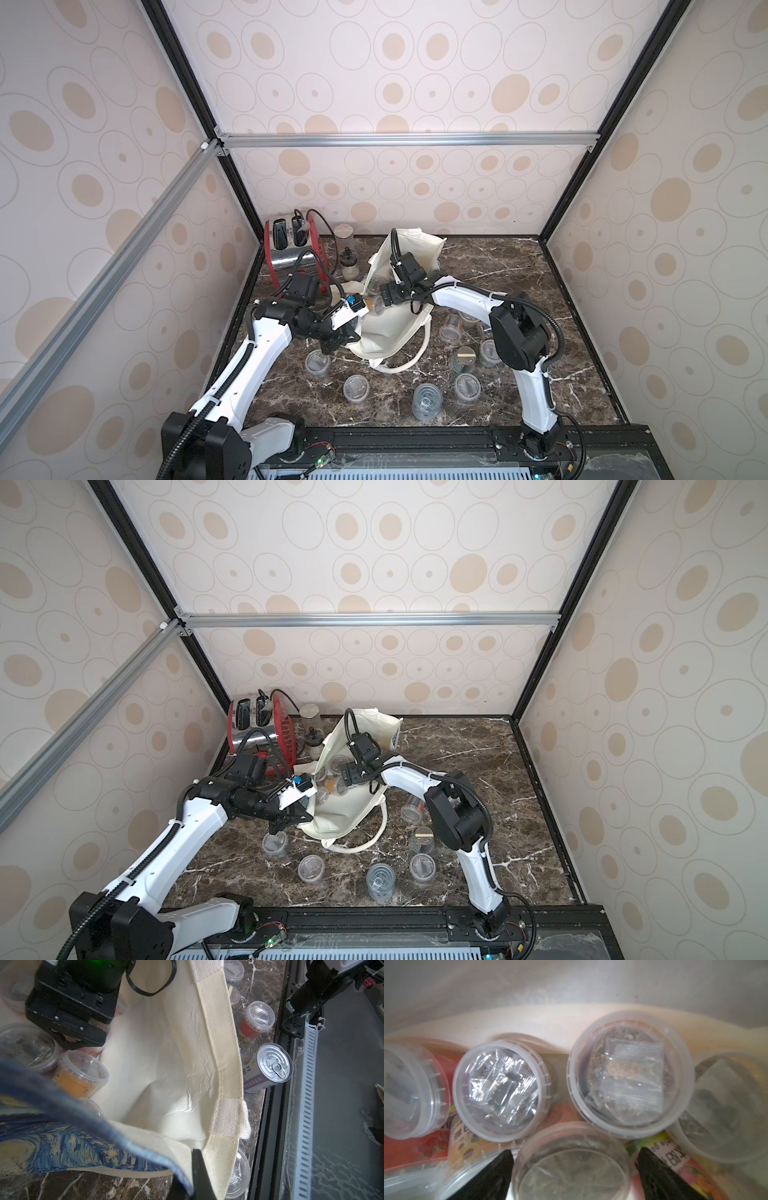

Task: Take out the seed jars from the canvas bag
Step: Pick up the seed jar from the canvas bag.

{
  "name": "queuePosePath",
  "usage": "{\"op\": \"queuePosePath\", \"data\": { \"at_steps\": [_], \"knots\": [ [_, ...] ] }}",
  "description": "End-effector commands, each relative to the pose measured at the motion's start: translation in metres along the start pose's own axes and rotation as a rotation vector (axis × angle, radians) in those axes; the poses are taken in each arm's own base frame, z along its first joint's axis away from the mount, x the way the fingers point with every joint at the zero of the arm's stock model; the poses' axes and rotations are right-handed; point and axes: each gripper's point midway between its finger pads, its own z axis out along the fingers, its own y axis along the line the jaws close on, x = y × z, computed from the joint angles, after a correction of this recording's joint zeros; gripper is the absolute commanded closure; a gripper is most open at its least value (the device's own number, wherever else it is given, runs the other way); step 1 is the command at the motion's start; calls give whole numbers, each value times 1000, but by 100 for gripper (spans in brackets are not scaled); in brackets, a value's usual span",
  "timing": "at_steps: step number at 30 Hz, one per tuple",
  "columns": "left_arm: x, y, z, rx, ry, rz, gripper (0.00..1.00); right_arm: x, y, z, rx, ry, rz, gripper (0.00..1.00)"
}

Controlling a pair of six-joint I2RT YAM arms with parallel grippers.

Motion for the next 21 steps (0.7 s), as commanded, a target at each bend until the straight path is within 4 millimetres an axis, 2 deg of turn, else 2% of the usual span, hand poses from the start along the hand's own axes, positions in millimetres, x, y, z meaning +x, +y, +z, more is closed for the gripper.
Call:
{"op": "queuePosePath", "data": {
  "at_steps": [1,7,13,17,21],
  "knots": [
    [-6,-19,-10,49,-14,46,100,19,-2,19,-29,71,19,7],
    [-9,-16,-13,27,-16,44,100,25,10,15,-110,98,29,12],
    [-10,-14,-12,19,-22,44,100,40,-7,16,-14,141,48,13],
    [-13,-15,-12,29,-33,46,100,38,-1,22,-12,154,55,14],
    [-19,-10,-16,4,-37,40,100,33,7,17,6,121,36,18]
  ]
}}
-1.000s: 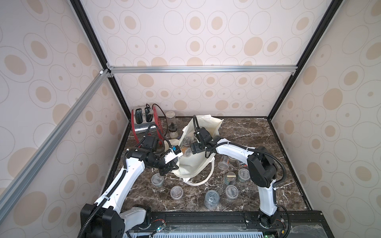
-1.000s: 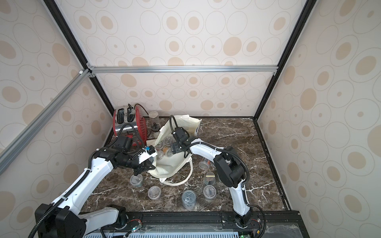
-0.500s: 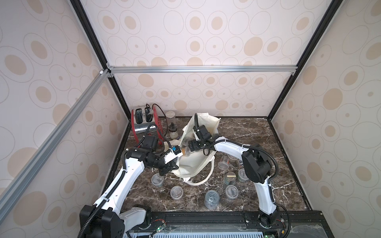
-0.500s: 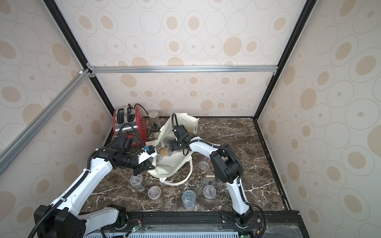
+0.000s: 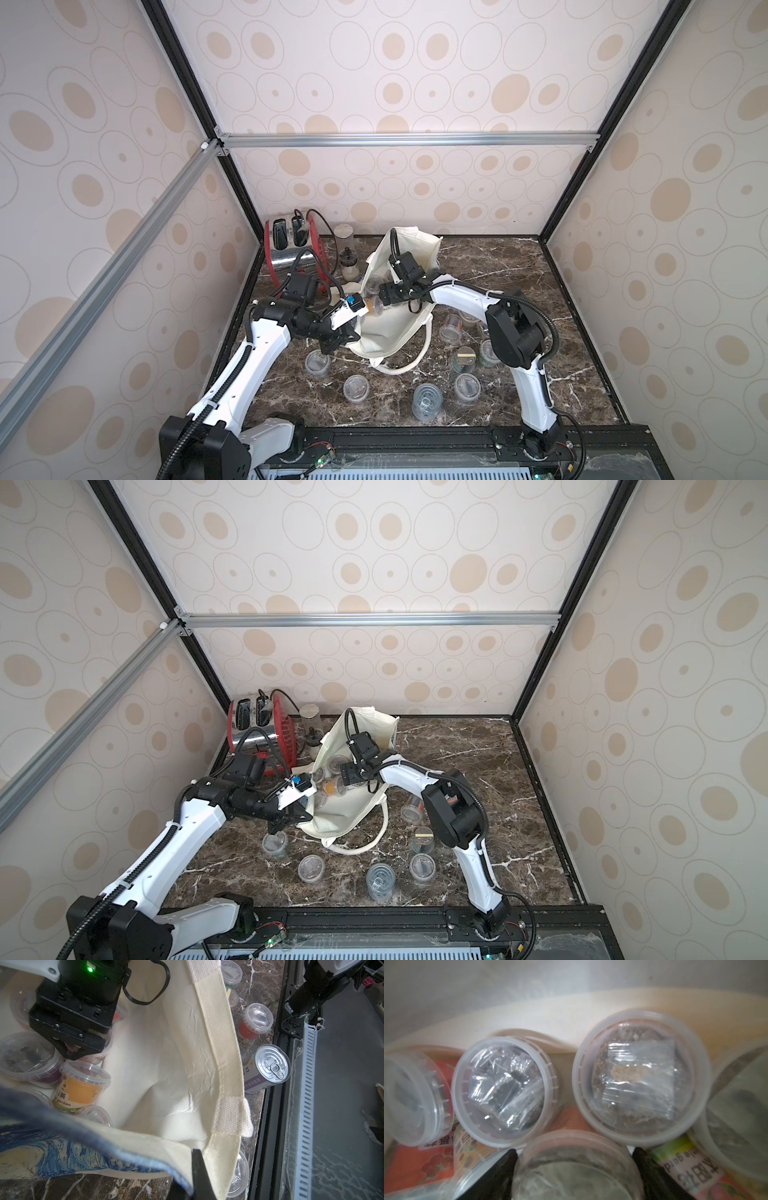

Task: Take out the seed jars from the canvas bag
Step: Pick up the seed jar from the canvas bag.

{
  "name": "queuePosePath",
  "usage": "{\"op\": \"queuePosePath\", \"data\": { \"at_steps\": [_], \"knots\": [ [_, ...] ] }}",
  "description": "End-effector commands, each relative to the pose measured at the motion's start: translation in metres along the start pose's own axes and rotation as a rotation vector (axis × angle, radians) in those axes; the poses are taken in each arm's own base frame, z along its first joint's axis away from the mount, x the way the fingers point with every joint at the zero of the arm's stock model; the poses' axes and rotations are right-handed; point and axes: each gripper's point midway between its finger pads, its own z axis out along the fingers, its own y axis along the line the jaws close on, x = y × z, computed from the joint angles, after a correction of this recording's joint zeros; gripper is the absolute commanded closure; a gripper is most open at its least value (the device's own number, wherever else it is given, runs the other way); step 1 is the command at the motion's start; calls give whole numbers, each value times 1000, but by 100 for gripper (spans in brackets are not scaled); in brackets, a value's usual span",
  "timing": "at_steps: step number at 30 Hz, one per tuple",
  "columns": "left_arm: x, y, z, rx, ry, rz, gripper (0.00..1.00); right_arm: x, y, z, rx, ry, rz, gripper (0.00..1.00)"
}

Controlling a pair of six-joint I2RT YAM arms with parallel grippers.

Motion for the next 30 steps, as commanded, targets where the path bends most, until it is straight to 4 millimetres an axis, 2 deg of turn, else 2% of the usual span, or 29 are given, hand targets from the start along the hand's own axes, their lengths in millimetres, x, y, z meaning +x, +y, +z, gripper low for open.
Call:
{"op": "queuePosePath", "data": {
  "at_steps": [1,4,8,14,24,30],
  "knots": [
    [-16,-7,-12,8,-28,27,100,24,-6,8,66,68,3,19],
    [-20,-5,-13,-2,-39,33,100,20,-5,-5,74,46,32,22],
    [-29,4,-17,-43,-55,10,100,13,-11,-31,91,-15,106,27],
    [-31,7,-17,-48,-60,20,100,-2,0,-70,31,-79,143,28],
    [-50,33,-25,-150,-82,-22,100,-12,34,-121,-139,-97,170,29],
    [-64,49,-35,-228,-110,-49,100,-10,66,-179,-263,-91,93,29]
  ]
}}
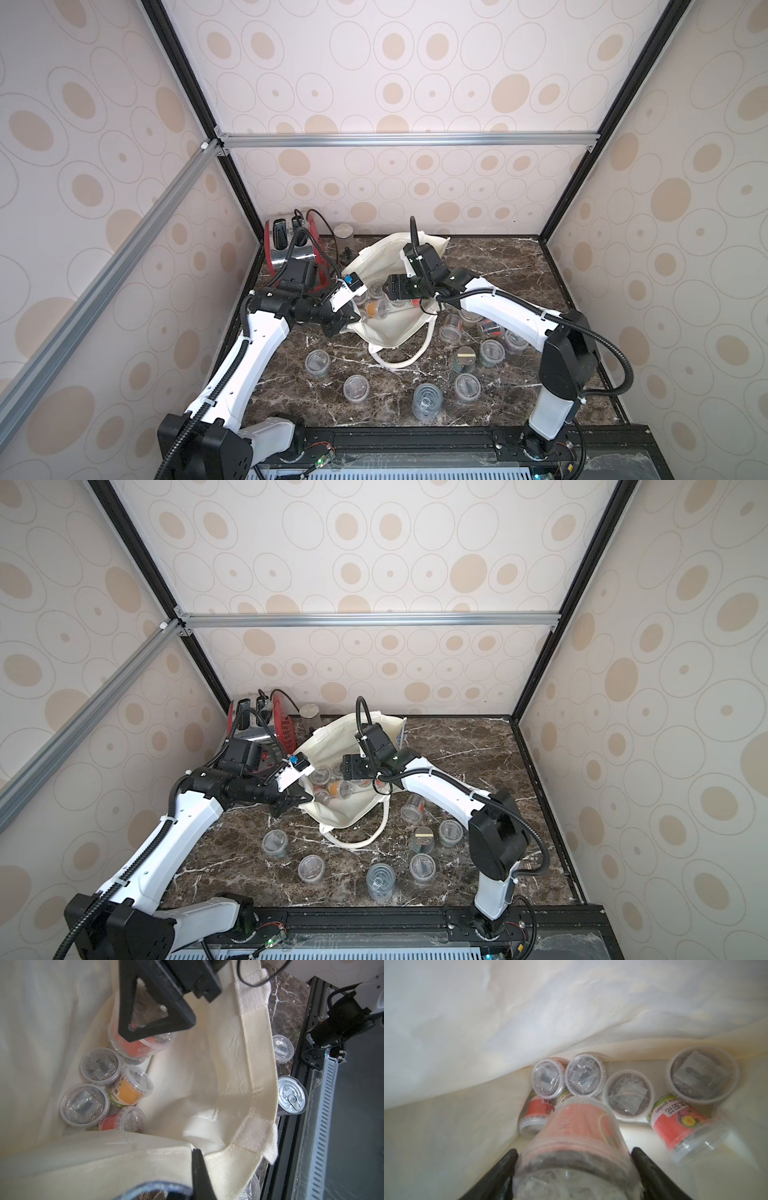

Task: Take out the seed jars from the canvas bag
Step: Pick up the seed jar from the canvas bag, then place the seed jar at the center of the board.

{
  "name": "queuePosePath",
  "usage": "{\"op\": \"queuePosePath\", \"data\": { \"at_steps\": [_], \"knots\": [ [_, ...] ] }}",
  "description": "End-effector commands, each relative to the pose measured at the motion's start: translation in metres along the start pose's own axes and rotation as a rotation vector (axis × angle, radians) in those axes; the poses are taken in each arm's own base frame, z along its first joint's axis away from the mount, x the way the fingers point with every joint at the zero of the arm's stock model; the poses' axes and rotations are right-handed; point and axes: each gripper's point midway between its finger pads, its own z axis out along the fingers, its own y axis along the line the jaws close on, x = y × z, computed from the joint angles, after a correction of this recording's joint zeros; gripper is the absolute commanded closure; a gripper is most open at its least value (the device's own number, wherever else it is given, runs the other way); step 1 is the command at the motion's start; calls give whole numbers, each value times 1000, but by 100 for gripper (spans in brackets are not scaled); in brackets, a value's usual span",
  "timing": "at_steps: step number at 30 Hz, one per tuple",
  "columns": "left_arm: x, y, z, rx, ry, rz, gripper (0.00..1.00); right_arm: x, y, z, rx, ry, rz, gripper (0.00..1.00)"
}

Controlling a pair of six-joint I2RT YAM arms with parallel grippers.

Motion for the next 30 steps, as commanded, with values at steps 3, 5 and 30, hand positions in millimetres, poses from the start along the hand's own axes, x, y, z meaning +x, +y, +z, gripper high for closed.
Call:
{"op": "queuePosePath", "data": {
  "at_steps": [3,5,30],
  "knots": [
    [-33,25,-14,-127,-65,12,100,5,46,-65,-145,11,-79,29],
    [-34,30,-11,-138,-66,0,100,11,56,-82,-163,19,-126,29],
    [-51,62,-3,-191,-60,-116,100,232,82,-39,-186,509,-623,29]
  ]
}}
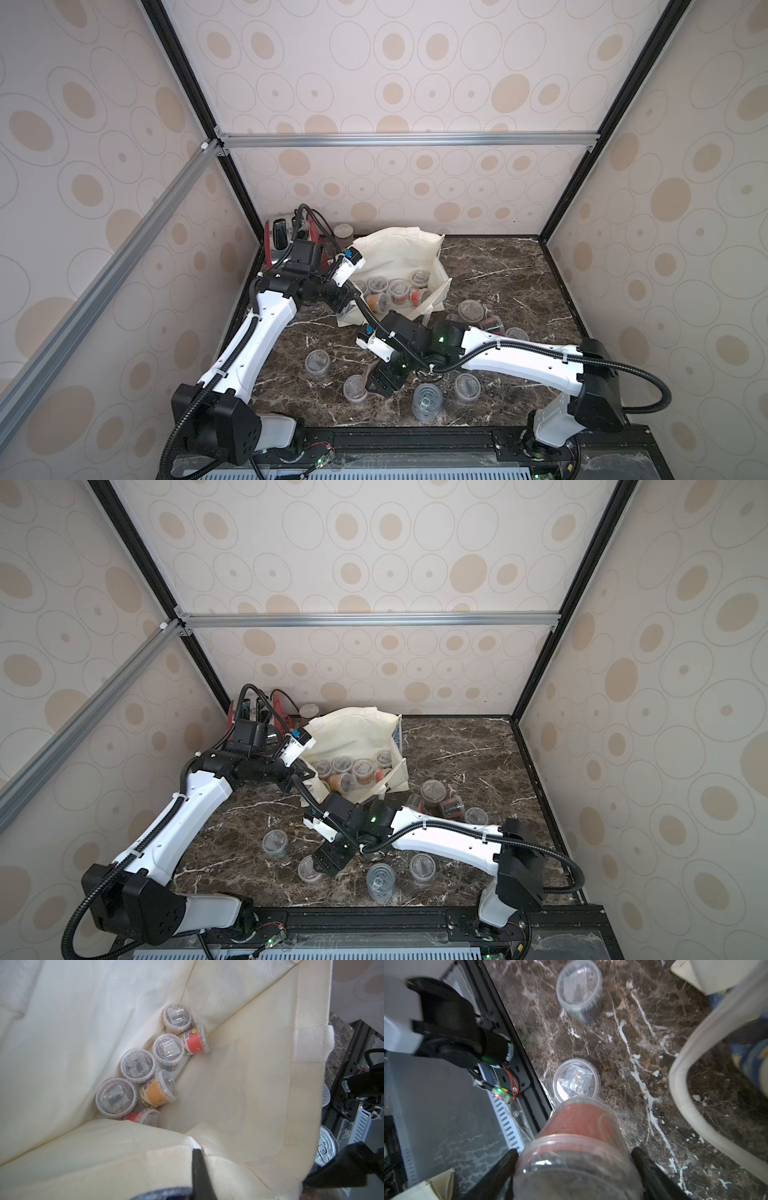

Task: Take out the seed jars from the canvas bag
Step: Place the seed jar at the center of the board.

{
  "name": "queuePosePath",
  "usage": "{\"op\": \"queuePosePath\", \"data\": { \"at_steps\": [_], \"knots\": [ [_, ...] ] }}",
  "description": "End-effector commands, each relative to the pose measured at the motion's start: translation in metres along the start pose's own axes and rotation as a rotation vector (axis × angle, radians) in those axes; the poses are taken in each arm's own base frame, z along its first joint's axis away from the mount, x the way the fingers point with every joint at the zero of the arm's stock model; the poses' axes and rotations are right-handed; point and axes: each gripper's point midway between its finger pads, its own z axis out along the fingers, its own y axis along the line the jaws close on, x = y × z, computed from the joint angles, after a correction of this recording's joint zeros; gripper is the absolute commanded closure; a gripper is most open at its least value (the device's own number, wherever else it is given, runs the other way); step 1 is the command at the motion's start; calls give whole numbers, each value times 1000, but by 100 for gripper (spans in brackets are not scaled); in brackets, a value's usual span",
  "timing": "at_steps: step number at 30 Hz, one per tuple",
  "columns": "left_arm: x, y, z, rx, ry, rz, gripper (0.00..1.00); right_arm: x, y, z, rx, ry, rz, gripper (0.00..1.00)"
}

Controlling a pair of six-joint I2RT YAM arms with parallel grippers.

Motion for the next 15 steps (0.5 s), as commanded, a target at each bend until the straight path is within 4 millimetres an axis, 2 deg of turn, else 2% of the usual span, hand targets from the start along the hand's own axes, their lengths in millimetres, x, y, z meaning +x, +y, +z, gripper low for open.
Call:
{"op": "queuePosePath", "data": {
  "at_steps": [1,10,15],
  "knots": [
    [-21,7,-8,-48,-52,48,100,22,-10,21,37,87,-44,28],
    [-17,4,-8,-35,-55,64,100,61,-31,50,105,209,-63,27],
    [-10,2,-5,-30,-46,71,100,62,-29,50,100,196,-55,17]
  ]
}}
